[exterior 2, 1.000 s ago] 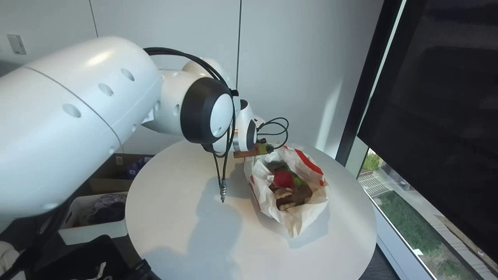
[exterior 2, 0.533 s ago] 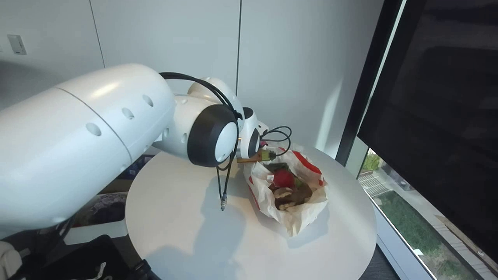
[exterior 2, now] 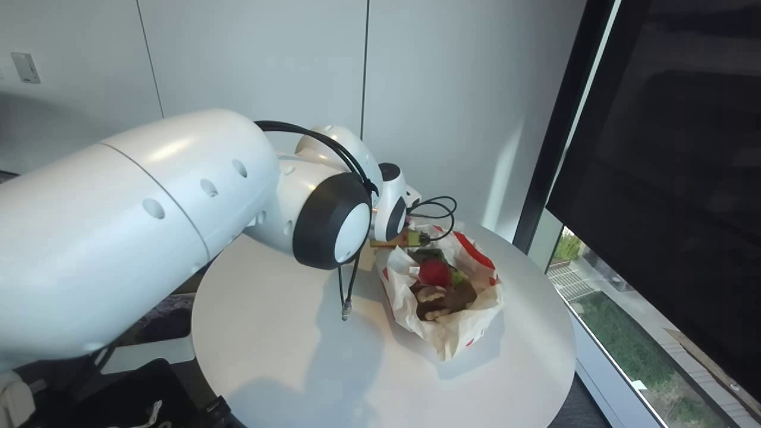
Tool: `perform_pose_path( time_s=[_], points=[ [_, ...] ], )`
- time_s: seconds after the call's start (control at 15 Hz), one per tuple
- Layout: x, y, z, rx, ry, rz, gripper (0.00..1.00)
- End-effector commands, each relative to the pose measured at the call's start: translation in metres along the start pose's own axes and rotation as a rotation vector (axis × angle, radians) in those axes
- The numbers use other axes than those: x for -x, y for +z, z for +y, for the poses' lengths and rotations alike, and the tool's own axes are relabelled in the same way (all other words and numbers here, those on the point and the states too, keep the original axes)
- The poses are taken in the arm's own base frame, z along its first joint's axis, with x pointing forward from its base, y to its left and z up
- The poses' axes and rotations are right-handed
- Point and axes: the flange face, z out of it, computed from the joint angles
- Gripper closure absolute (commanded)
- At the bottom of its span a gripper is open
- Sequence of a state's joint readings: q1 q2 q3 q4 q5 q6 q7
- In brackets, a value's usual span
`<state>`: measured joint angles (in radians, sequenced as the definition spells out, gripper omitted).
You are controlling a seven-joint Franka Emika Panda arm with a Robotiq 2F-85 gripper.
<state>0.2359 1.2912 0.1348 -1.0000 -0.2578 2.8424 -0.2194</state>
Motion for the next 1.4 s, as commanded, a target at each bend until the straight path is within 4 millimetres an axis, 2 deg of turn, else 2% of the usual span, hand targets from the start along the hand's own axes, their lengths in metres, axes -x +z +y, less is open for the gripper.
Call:
perform_pose_path(
  time_s=[0.0, 0.13, 0.4, 0.67, 0.93, 1.13, 1.33],
  points=[
    [-0.019, -0.020, 0.007, -0.078, 0.047, -0.017, 1.00],
    [-0.033, -0.040, 0.011, -0.116, 0.085, -0.028, 0.97],
    [-0.064, -0.085, 0.024, -0.148, 0.160, -0.073, 0.97],
    [-0.093, -0.137, 0.031, -0.145, 0.210, -0.091, 0.97],
    [-0.119, -0.195, 0.034, -0.146, 0.248, -0.011, 0.97],
    [-0.127, -0.243, 0.044, -0.095, 0.287, 0.038, 0.97],
    [-0.122, -0.291, 0.058, -0.027, 0.374, 0.055, 0.97]
  ],
)
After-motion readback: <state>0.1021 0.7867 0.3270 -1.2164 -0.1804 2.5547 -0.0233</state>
